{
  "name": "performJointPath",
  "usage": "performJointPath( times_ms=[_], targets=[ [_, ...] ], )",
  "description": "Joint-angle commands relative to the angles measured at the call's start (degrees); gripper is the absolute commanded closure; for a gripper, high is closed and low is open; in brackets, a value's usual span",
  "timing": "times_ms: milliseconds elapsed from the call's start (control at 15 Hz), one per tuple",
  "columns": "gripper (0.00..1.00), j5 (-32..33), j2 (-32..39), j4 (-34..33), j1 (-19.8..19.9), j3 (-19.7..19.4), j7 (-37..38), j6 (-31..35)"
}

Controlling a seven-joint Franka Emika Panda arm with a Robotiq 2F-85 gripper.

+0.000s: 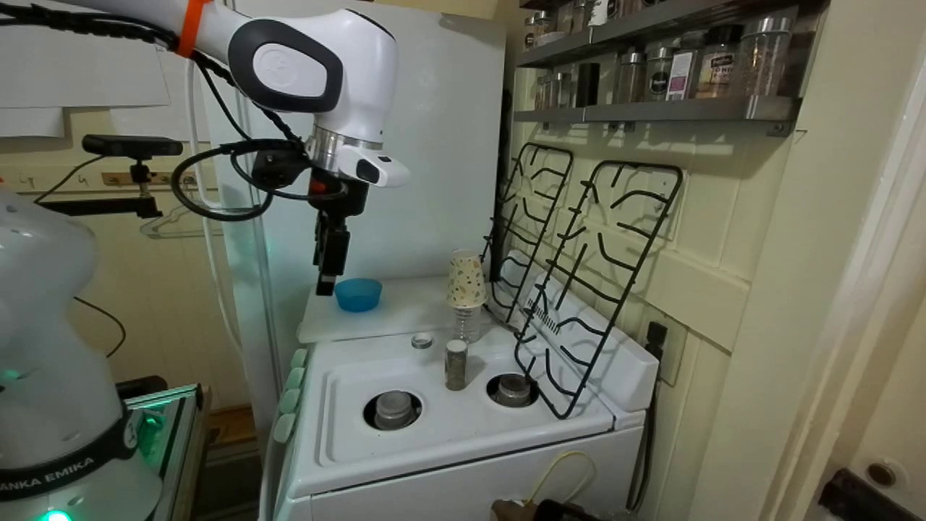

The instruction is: Pick up the blue bowl and put it on top of the cup

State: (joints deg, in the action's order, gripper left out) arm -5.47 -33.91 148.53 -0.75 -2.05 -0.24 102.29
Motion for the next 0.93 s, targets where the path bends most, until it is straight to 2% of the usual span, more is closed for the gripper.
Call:
performJointPath(
  times_ms=[0, 333, 667, 800, 867],
  targets=[
    [0.0, 0.4, 3.6, -1.3, -1.2, 5.5, 4.9, 5.5],
    [0.0, 0.5, 13.6, -5.4, -4.4, 12.3, 9.9, 16.2],
    [0.0, -4.8, 25.9, -14.0, -8.6, 12.3, 4.7, 17.8],
    [0.0, -4.2, 28.1, -16.3, -9.7, 13.1, 2.0, 15.1],
    [0.0, -2.9, 25.3, -13.2, -8.8, 12.6, 4.8, 17.7]
  ],
)
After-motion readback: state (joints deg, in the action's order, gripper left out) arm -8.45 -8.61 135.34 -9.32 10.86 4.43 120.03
